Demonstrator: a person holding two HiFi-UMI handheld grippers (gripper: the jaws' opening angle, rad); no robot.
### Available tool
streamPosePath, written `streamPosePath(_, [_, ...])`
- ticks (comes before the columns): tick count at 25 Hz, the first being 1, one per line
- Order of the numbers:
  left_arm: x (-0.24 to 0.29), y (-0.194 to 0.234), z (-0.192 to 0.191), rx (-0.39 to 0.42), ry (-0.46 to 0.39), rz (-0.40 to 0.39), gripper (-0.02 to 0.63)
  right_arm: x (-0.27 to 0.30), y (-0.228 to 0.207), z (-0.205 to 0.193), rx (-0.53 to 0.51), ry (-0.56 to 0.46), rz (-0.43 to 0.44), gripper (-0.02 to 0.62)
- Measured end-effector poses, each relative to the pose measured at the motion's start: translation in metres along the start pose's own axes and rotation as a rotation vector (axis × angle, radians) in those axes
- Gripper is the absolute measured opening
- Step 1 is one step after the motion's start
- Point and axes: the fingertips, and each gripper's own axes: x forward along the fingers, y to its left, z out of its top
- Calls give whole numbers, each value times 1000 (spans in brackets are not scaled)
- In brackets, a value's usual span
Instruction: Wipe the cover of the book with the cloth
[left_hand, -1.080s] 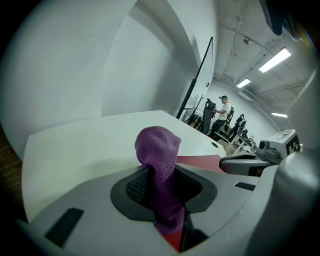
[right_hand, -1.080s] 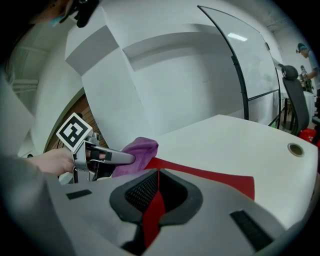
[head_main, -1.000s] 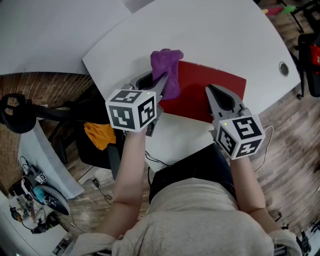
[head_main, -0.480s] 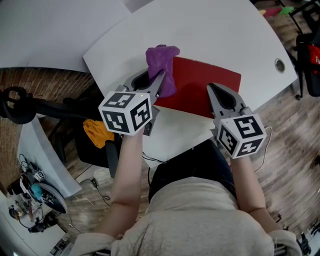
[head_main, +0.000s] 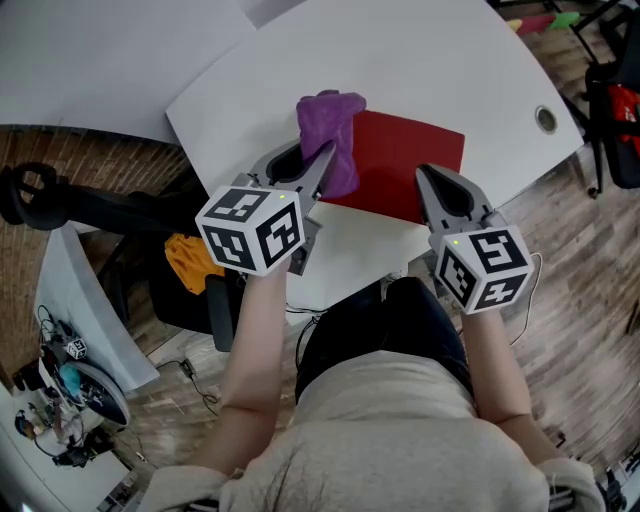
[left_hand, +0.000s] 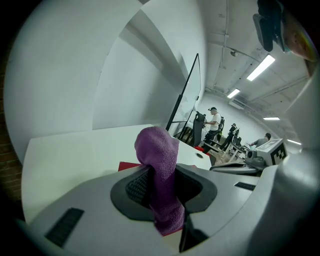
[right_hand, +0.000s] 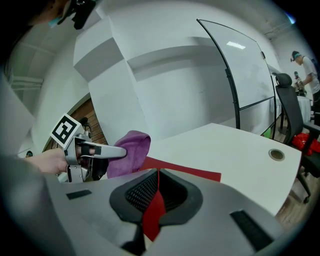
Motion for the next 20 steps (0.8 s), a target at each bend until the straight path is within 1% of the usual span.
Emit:
streamPosePath(7, [-2,-32,-2,24,-3,-31,110,-24,-9,-5,5,-14,-13,23])
streamPosePath(20, [16,-102,-19,69,44,-143,110,-63,-37,-19,52,-39,-78,23])
